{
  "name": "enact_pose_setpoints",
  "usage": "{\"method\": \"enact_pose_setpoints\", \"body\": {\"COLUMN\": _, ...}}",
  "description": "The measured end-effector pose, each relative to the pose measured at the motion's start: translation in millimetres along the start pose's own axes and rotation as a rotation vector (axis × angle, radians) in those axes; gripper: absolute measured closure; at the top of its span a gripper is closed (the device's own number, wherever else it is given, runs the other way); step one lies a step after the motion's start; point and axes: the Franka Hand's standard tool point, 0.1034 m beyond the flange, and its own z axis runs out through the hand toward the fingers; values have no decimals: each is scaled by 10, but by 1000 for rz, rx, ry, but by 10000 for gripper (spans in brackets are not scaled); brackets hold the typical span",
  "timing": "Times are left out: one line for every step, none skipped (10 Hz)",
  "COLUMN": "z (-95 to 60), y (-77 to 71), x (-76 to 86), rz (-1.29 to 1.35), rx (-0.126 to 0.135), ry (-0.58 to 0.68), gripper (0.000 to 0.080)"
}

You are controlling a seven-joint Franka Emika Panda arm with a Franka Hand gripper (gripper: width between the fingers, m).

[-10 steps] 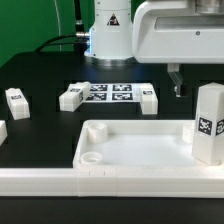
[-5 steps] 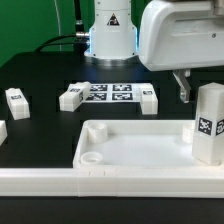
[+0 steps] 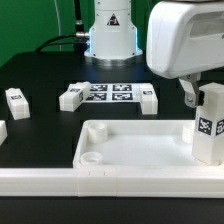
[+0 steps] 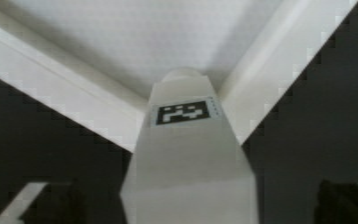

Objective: Assemble desk

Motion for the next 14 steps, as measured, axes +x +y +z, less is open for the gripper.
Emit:
{"method": "enact_pose_setpoints", "body": {"z": 0, "y": -1, "x": 0, "rz": 4, "rx": 1, "ry": 0, "gripper": 288}}
{"method": "enact_pose_setpoints", "body": {"z": 0, "y": -1, "x": 0, "rz": 4, "rx": 1, "ry": 0, "gripper": 288}}
{"method": "enact_pose_setpoints", "body": {"z": 0, "y": 0, "x": 0, "rz": 4, "rx": 0, "ry": 0, "gripper": 426}}
{"method": "enact_pose_setpoints", "body": {"z": 0, "y": 0, "x": 0, "rz": 7, "rx": 1, "ry": 0, "gripper": 511}}
{"method": "enact_pose_setpoints", "body": {"z": 0, "y": 1, "x": 0, "rz": 23, "rx": 1, "ry": 0, "gripper": 511}}
{"method": "enact_pose_setpoints", "body": {"z": 0, "y": 0, "x": 0, "rz": 33, "rx": 1, "ry": 0, "gripper": 511}}
{"method": "enact_pose_setpoints", "body": {"z": 3, "y": -1, "x": 1, "rz": 118, "rx": 3, "ry": 3, "gripper": 511}}
{"method": "enact_pose_setpoints", "body": {"z": 5, "y": 1, "x": 2, "rz": 229, "rx": 3, "ry": 7, "gripper": 511}}
{"method": "enact_pose_setpoints", "body": {"z": 6, "y": 3, "x": 1, "rz": 345, "rx": 4, "ry": 7, "gripper": 511}}
{"method": "enact_pose_setpoints", "body": {"z": 6, "y": 4, "x": 1, "rz": 451, "rx": 4, "ry": 6, "gripper": 511}}
{"method": "enact_pose_setpoints", "body": {"z": 7, "y": 6, "x": -1, "rz": 554, "rx": 7, "ry": 6, "gripper": 511}}
{"method": "enact_pose_setpoints", "body": {"z": 8, "y": 12, "x": -4, "rz": 664, "rx": 12, "ry": 7, "gripper": 511}}
{"method": "enact_pose_setpoints", "body": {"z": 14, "y": 21, "x": -7, "rz": 771, "rx": 21, "ry": 10, "gripper": 511}}
{"method": "enact_pose_setpoints", "body": {"z": 16, "y": 35, "x": -11, "rz": 884, "rx": 32, "ry": 11, "gripper": 509}}
